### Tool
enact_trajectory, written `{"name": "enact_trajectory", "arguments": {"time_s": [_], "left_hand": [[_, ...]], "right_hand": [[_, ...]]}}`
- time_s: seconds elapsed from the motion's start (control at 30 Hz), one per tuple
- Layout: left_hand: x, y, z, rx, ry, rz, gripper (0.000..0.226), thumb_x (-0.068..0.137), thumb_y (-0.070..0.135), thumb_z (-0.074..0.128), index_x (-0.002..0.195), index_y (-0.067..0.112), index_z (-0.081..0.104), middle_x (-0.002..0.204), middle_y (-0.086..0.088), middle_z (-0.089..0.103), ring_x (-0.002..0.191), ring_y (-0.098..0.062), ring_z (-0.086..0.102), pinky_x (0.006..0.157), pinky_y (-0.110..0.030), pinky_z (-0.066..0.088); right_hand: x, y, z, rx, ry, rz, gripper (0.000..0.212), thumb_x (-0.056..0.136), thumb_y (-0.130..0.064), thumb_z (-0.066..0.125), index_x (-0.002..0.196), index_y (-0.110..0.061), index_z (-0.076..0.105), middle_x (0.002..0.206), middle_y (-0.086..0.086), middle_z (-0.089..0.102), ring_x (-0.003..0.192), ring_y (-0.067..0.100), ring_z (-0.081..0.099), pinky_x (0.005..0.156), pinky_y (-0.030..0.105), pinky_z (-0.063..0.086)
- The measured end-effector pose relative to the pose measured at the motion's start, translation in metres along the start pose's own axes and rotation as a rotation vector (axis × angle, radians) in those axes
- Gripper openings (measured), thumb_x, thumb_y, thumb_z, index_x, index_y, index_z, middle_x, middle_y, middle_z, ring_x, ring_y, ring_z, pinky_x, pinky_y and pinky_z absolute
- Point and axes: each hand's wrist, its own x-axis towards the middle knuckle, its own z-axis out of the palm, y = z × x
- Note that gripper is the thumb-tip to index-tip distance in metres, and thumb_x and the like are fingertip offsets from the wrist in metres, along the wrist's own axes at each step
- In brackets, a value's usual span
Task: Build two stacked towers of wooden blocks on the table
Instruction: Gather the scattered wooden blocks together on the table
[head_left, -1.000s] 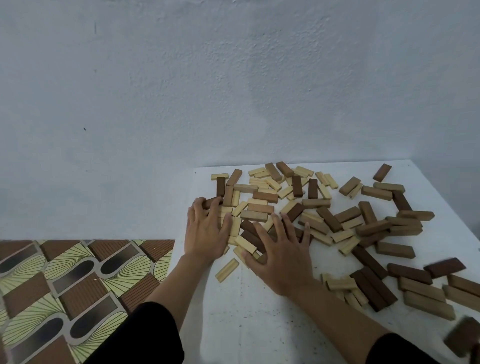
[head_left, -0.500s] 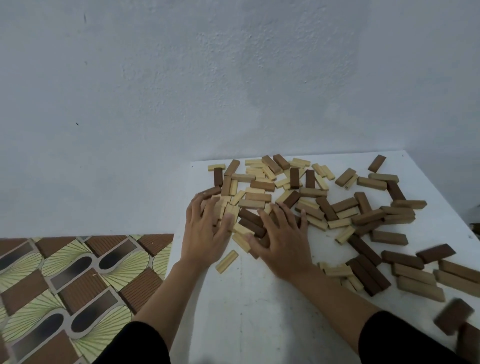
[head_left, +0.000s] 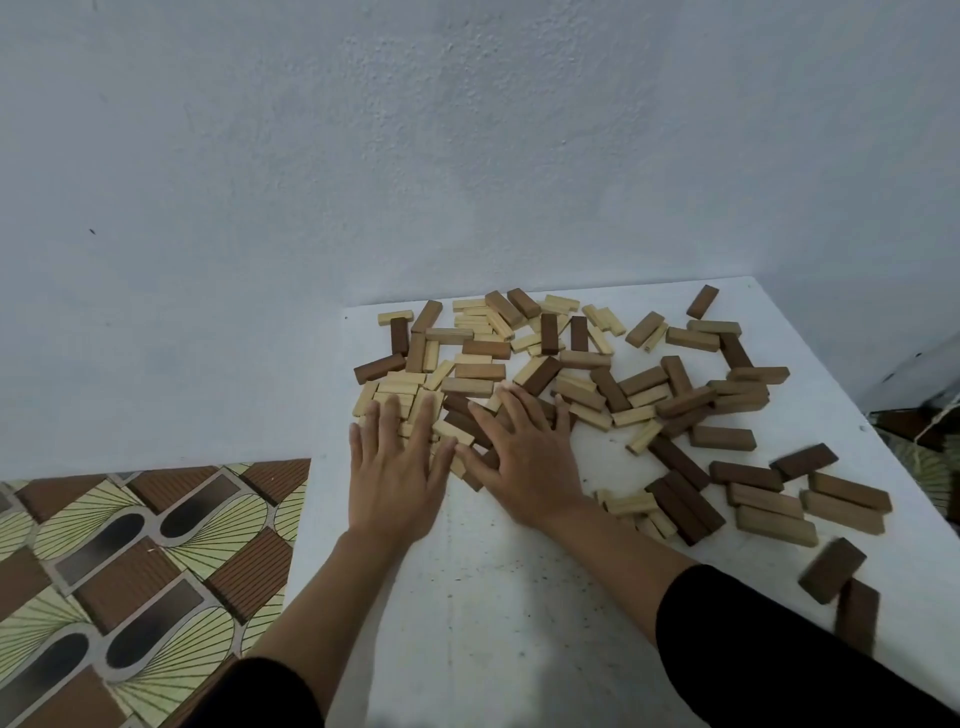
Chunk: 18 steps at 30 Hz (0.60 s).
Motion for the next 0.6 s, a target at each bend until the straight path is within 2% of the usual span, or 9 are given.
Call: {"name": "enact_trajectory", "arguments": {"time_s": [0.13, 0.23, 0.27, 0.33, 0.37, 0.47, 0.6], "left_hand": [[-0.003, 0.0, -0.006, -0.086, 0.049, -0.009, 0.064, 0.102, 0.064, 0.018, 0.158, 0.033, 0.023, 0.161, -0.011, 0.027, 0.152, -0.033, 0.016, 0.123, -0.056, 0.011], [-0.006, 0.016, -0.018, -0.155, 0.194, 0.094, 0.05, 0.104, 0.049, 0.034, 0.143, 0.021, 0.049, 0.147, -0.012, 0.046, 0.141, -0.032, 0.035, 0.114, -0.055, 0.034], [-0.007, 0.025, -0.023, -0.211, 0.266, 0.138, 0.04, 0.104, 0.04, 0.041, 0.133, 0.019, 0.056, 0.14, -0.01, 0.05, 0.135, -0.03, 0.04, 0.107, -0.05, 0.042], [-0.009, 0.046, -0.033, -0.314, 0.35, 0.195, 0.022, 0.101, 0.026, 0.051, 0.115, 0.018, 0.065, 0.126, -0.003, 0.055, 0.119, -0.024, 0.049, 0.093, -0.036, 0.047], [-0.01, 0.059, -0.037, -0.351, 0.349, 0.218, 0.018, 0.1, 0.023, 0.053, 0.109, 0.017, 0.067, 0.117, -0.001, 0.059, 0.109, -0.021, 0.054, 0.086, -0.032, 0.049], [-0.023, 0.1, -0.042, -0.428, 0.28, 0.311, 0.015, 0.098, 0.019, 0.055, 0.098, 0.014, 0.069, 0.094, 0.002, 0.065, 0.081, -0.015, 0.059, 0.066, -0.037, 0.052], [-0.05, 0.151, -0.034, -0.435, 0.206, 0.429, 0.012, 0.096, 0.013, 0.063, 0.104, 0.015, 0.071, 0.098, 0.004, 0.066, 0.088, -0.012, 0.059, 0.074, -0.035, 0.051]], "right_hand": [[0.001, 0.002, -0.007, 0.198, 0.049, 0.023, 0.054, 0.099, -0.058, 0.036, 0.135, -0.024, 0.057, 0.143, 0.001, 0.053, 0.141, 0.021, 0.041, 0.117, 0.061, 0.022], [0.0, 0.011, -0.024, 0.339, 0.11, -0.013, 0.043, 0.101, -0.042, 0.045, 0.131, -0.014, 0.06, 0.128, 0.001, 0.06, 0.127, 0.02, 0.053, 0.112, 0.058, 0.034], [-0.002, 0.014, -0.032, 0.356, 0.139, -0.03, 0.04, 0.1, -0.037, 0.049, 0.129, -0.012, 0.061, 0.122, 0.002, 0.064, 0.12, 0.019, 0.056, 0.108, 0.054, 0.039], [-0.011, 0.024, -0.05, 0.391, 0.197, -0.044, 0.031, 0.098, -0.026, 0.056, 0.122, -0.009, 0.065, 0.107, 0.004, 0.069, 0.103, 0.018, 0.06, 0.098, 0.046, 0.048], [-0.018, 0.032, -0.059, 0.405, 0.212, -0.047, 0.028, 0.097, -0.023, 0.058, 0.119, -0.008, 0.067, 0.102, 0.004, 0.069, 0.097, 0.018, 0.061, 0.092, 0.044, 0.051], [-0.044, 0.065, -0.081, 0.442, 0.213, -0.047, 0.025, 0.097, -0.025, 0.055, 0.113, -0.012, 0.069, 0.101, 0.0, 0.068, 0.093, 0.015, 0.062, 0.082, 0.039, 0.053], [-0.091, 0.119, -0.103, 0.454, 0.201, -0.01, 0.026, 0.097, -0.031, 0.051, 0.111, -0.017, 0.068, 0.099, -0.005, 0.064, 0.091, 0.011, 0.059, 0.081, 0.041, 0.053]]}}
